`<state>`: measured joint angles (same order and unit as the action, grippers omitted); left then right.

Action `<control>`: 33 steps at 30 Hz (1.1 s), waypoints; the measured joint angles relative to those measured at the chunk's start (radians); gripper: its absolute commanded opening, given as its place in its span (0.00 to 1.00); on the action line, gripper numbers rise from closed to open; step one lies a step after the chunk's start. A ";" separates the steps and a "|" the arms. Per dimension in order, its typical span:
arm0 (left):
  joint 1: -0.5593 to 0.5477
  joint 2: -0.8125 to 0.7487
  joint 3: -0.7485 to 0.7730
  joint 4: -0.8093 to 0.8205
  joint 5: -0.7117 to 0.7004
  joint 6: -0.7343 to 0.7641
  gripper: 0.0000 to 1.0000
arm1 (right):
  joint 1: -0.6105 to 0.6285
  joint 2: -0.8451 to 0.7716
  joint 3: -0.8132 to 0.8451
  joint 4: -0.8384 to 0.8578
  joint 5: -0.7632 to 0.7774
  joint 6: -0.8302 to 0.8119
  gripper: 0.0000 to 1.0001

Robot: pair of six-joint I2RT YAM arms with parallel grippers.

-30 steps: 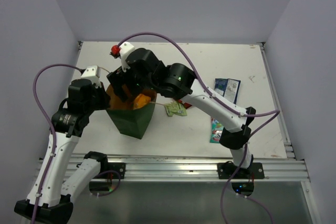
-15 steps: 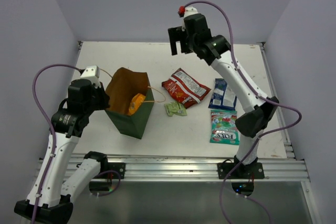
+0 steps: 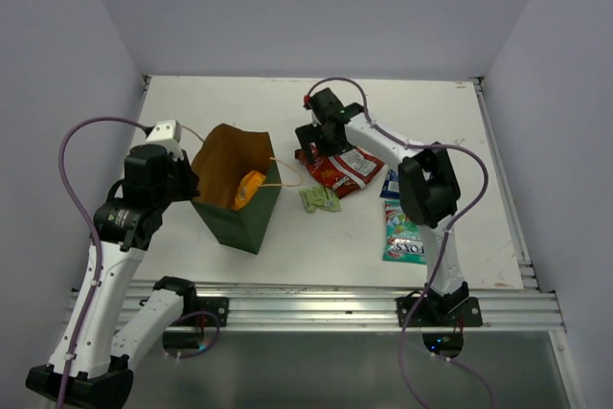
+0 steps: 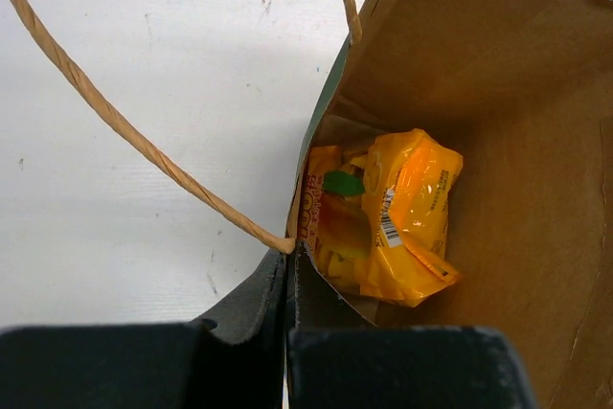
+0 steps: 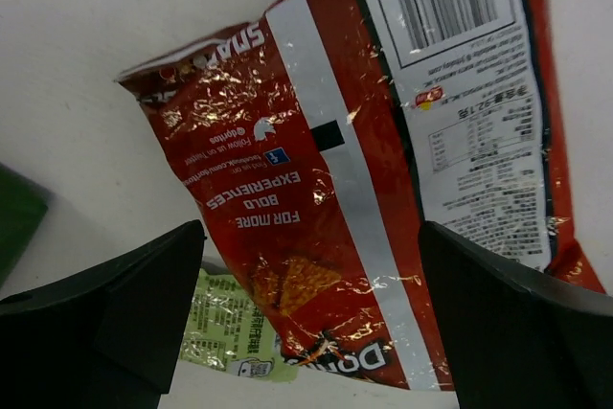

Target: Place the snacks into the paper bag

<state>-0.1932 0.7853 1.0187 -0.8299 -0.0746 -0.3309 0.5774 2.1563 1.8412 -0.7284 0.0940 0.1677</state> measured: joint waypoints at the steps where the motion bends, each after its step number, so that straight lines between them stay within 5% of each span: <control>1: 0.000 0.000 0.000 0.000 -0.002 0.000 0.00 | 0.000 0.000 -0.029 0.006 -0.012 0.003 0.97; 5: 0.000 0.001 0.000 0.000 -0.008 0.000 0.00 | -0.001 0.001 -0.113 0.027 -0.042 0.011 0.90; 11: 0.000 0.010 0.000 0.005 -0.009 0.000 0.00 | -0.003 0.005 -0.156 0.064 -0.061 0.017 0.50; 14: 0.000 0.010 0.001 0.005 -0.008 0.000 0.00 | -0.002 0.011 -0.161 0.074 -0.065 0.023 0.37; 16: 0.000 0.010 0.001 0.005 -0.008 0.000 0.00 | -0.002 0.014 -0.163 0.081 -0.071 0.021 0.18; 17: 0.000 0.009 0.001 0.005 -0.008 0.000 0.00 | -0.002 0.015 -0.166 0.087 -0.072 0.021 0.00; 27: 0.000 0.003 0.001 0.002 -0.008 0.001 0.00 | 0.001 -0.026 -0.126 -0.017 -0.016 0.021 0.00; 33: 0.000 -0.005 0.001 -0.002 -0.008 0.000 0.00 | 0.032 -0.093 0.378 -0.200 0.055 0.022 0.00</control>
<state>-0.1932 0.7803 1.0199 -0.8314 -0.0822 -0.3305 0.6094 2.0632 2.2192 -0.9283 0.1493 0.1894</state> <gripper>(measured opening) 0.012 0.034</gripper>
